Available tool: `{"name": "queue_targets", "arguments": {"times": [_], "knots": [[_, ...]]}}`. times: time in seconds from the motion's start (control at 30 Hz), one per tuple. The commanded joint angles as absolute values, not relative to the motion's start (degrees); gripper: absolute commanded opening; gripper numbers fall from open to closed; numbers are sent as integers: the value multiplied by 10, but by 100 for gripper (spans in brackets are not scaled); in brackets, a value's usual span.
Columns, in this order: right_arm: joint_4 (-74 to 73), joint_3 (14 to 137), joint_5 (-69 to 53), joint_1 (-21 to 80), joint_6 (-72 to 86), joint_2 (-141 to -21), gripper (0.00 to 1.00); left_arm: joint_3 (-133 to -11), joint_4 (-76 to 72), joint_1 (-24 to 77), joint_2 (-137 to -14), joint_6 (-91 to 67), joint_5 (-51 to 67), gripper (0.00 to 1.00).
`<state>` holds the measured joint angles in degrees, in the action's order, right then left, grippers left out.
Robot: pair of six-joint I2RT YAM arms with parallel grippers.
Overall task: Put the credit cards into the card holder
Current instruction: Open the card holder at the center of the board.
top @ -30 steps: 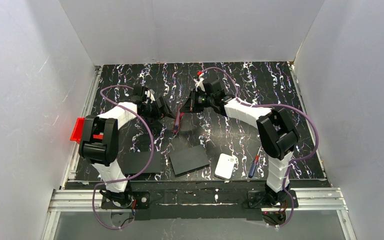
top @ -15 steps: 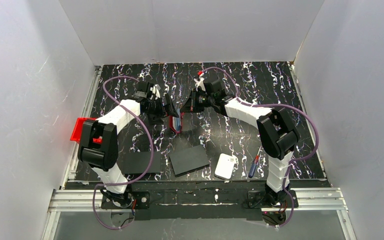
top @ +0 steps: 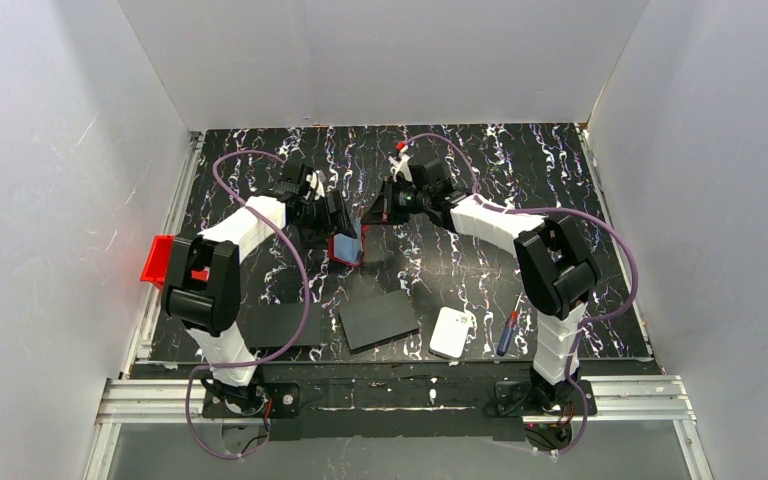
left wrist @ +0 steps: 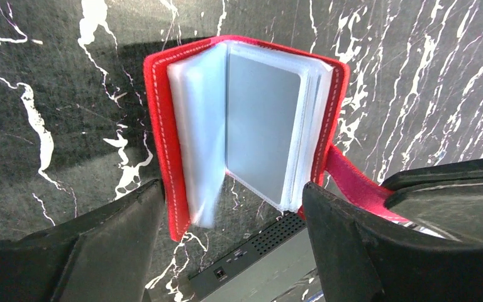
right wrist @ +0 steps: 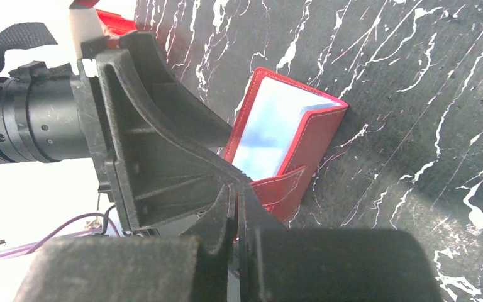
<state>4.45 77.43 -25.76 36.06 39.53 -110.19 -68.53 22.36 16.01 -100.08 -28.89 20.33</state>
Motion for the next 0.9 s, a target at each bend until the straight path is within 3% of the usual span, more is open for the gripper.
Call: {"name": "queue_targets", "arguments": {"times": [0.0, 0.37, 0.5, 0.63, 0.73, 0.87], "knots": [[57, 776, -265, 355, 380, -1071, 1, -704, 246, 165, -1006, -272, 188, 75], [-29, 770, -234, 341, 301, -1085, 3, -694, 252, 165, -1015, -267, 167, 46], [-157, 803, -118, 341, 218, -1095, 31, -688, 256, 165, -1037, -266, 167, 30], [-229, 833, -24, 360, 155, -1089, 52, -667, 239, 165, -1031, -271, 167, 17], [-187, 827, -91, 365, 174, -1088, 56, -654, 229, 165, -1020, -274, 161, 11], [-130, 810, -130, 375, 223, -1098, 55, -650, 227, 165, -1014, -276, 165, 10]]}}
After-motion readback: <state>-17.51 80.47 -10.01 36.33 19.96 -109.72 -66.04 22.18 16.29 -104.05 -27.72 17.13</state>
